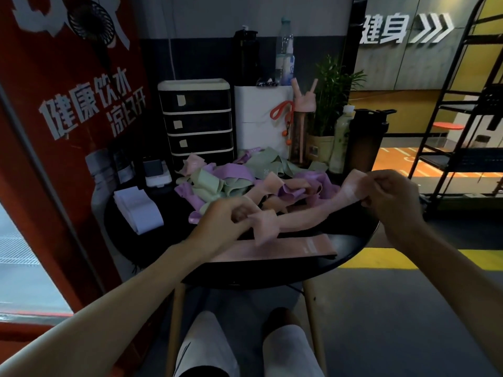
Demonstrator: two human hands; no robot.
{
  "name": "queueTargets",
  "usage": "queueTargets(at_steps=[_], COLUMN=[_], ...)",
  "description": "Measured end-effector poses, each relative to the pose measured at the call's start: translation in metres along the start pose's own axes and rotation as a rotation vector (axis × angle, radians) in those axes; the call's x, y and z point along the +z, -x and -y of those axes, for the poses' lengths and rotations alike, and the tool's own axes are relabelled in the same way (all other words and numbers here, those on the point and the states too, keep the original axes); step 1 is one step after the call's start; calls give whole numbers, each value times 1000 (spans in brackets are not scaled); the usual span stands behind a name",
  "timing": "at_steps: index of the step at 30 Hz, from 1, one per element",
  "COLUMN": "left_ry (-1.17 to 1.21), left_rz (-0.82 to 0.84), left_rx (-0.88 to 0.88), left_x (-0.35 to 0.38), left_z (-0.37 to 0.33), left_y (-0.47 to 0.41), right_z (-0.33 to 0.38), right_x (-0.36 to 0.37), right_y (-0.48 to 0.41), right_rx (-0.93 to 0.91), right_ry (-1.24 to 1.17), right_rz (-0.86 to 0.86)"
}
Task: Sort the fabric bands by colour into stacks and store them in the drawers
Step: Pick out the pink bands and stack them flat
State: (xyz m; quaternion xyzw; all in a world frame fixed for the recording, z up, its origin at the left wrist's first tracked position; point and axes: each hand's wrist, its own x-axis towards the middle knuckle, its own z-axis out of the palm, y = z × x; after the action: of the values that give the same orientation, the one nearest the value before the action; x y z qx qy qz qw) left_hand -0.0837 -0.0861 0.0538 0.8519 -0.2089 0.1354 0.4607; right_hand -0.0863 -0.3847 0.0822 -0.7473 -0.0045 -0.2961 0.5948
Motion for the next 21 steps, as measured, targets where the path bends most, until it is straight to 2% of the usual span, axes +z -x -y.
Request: queueTargets(at_steps=[3, 7, 11, 14, 17, 21], left_ry=[118, 248, 307, 435, 393, 135], left_rz=[-73, -140, -104, -3, 10, 103], left_rx=[23, 22, -66, -152, -178, -244], left_x=[-19, -28, -29, -27, -25, -22], left_z=[-3, -4, 2, 7, 14, 25], left_y=[-8, -12, -10, -5, -3, -3], right_z=[-1, -5, -6, -3, -4, -13], right_x=[-4, 2, 8, 8, 9, 10], right_y=[-4, -3, -1, 0, 0, 3], right_rx=[20, 48, 75, 109, 108, 137], right_ry=[-29, -5, -1, -53, -60, -17], right_rz=[-75, -74, -70, -57, -34, 42])
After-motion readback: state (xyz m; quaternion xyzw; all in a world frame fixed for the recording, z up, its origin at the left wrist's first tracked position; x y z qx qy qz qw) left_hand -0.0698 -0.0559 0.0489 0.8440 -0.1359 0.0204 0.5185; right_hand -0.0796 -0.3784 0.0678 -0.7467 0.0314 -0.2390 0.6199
